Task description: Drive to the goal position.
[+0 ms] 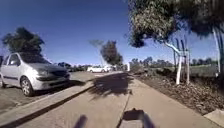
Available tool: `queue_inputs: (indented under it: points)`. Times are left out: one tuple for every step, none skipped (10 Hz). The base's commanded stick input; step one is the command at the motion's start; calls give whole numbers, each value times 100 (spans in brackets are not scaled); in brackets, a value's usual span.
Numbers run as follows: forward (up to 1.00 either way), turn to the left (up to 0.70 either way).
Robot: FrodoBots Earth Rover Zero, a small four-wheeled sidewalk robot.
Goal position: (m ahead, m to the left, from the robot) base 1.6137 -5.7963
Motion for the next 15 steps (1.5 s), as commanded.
queue_inputs:
  points:
    - [100, 0]
    - [100, 0]
    - [100, 0]
    - [100, 0]
    - [100, 0]
    - [100, 0]
    - [100, 0]
    - [100, 0]
    - [100, 0]
    - [100, 0]
    - [100, 0]
    - [100, 0]
    - [100, 0]
    - [100, 0]
    - [100, 0]
